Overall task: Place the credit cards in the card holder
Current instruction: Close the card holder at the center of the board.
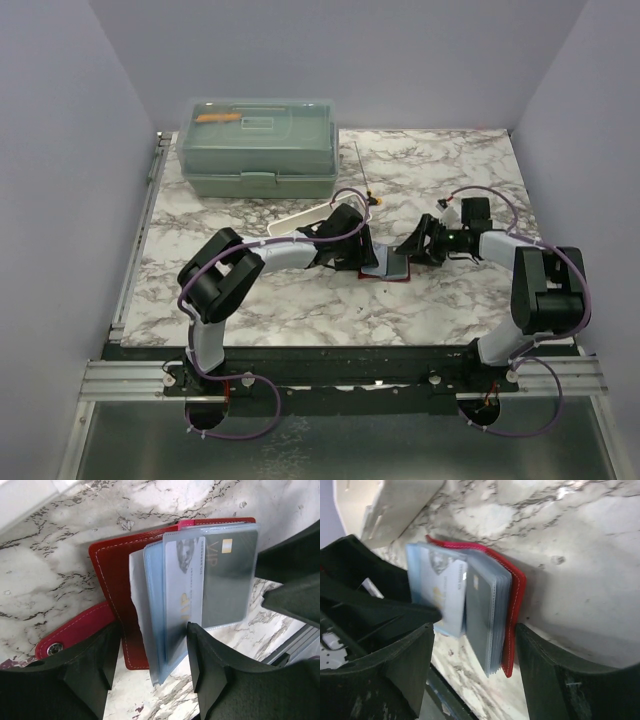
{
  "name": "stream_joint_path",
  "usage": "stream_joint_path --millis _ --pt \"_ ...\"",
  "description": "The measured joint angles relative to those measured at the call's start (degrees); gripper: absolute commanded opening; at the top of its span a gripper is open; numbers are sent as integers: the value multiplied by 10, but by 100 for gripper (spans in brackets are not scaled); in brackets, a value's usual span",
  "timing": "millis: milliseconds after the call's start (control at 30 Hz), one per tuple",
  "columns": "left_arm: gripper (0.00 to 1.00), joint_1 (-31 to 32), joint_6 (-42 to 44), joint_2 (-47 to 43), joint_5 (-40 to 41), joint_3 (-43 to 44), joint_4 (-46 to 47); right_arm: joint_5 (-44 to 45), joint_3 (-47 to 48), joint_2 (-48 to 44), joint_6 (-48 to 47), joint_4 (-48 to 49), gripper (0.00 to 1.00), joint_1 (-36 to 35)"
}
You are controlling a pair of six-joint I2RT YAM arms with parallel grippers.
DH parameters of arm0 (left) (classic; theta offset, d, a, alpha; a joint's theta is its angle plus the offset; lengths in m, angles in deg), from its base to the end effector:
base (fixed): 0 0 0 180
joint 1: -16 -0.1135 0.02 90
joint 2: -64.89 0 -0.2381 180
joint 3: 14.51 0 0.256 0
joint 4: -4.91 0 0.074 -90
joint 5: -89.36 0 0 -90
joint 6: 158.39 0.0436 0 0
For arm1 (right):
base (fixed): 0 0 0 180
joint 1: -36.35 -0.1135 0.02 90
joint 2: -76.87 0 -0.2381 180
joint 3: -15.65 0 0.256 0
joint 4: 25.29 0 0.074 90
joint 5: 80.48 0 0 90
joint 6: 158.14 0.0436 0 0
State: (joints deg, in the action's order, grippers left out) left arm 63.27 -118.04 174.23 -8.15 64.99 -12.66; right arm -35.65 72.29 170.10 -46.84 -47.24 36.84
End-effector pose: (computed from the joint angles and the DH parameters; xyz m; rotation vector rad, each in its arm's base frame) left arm 0.2674 -0.2979 0.1245 0.0125 2.6072 -0.8739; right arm 0.2939 0.0284 0.1093 0.1858 2.5225 1.1555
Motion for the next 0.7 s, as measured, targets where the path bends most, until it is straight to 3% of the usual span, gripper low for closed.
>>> stream_joint_path --millis 300,433,700 --pt "59 13 -9 1 -1 -5 19 -80 -7 -54 56 13 67 -32" --pt "69 20 -15 -2 -2 -14 31 -83 -7 -63 83 25 67 -62" --pt "77 22 -13 -85 -2 -97 11 -83 -23 -48 122 71 67 -83"
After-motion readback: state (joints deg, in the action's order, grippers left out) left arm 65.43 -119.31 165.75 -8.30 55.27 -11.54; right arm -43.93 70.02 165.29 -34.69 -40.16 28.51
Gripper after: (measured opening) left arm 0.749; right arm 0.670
